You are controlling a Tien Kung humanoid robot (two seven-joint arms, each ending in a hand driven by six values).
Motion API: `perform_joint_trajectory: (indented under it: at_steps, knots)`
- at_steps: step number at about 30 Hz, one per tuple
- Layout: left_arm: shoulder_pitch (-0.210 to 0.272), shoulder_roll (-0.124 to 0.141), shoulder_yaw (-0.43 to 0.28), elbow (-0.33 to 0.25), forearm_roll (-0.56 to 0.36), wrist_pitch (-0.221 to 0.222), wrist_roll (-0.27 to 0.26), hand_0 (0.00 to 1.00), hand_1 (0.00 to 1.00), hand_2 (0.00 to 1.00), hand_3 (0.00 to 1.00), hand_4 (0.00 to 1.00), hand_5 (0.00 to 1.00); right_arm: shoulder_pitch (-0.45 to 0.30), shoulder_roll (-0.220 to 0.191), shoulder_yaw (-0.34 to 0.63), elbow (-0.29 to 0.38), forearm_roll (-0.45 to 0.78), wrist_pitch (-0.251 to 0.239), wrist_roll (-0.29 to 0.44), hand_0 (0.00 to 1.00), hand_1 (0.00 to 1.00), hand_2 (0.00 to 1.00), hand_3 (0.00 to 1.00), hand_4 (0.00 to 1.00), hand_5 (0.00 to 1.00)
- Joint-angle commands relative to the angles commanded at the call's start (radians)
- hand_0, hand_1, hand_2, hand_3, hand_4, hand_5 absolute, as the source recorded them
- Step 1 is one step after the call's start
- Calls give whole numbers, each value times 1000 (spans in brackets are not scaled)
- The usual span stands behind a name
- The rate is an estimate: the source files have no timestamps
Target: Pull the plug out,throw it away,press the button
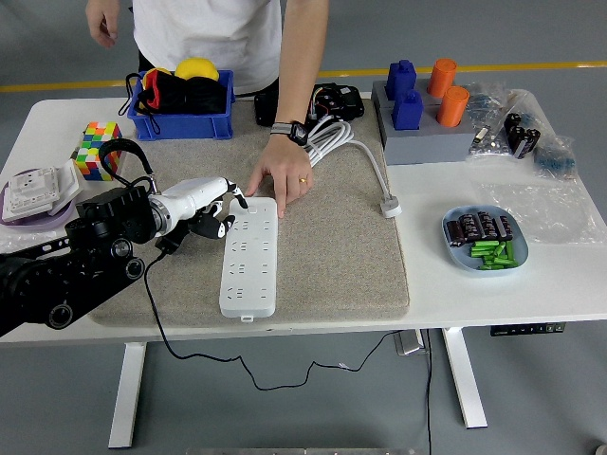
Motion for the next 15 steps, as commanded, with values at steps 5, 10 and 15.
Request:
perform_joint_trajectory:
  at_steps: [5,10,15]
  knots:
    - [-9,-12,22,21,-10,2,-5,29,3,81,744,481,2,-2,1,-1,-1,0,0,0,749,683,666,677,762,667]
    - [-10,-16,18,15,-18,11,-19,28,2,77,751,491,2,0,2,-2,0,1,0,0,749,683,666,676,762,666]
    - [-16,-24,22,25,-20,14,-23,28,2,76,752,490,2,0,2,-1,-1,2,0,0,749,683,666,677,762,666]
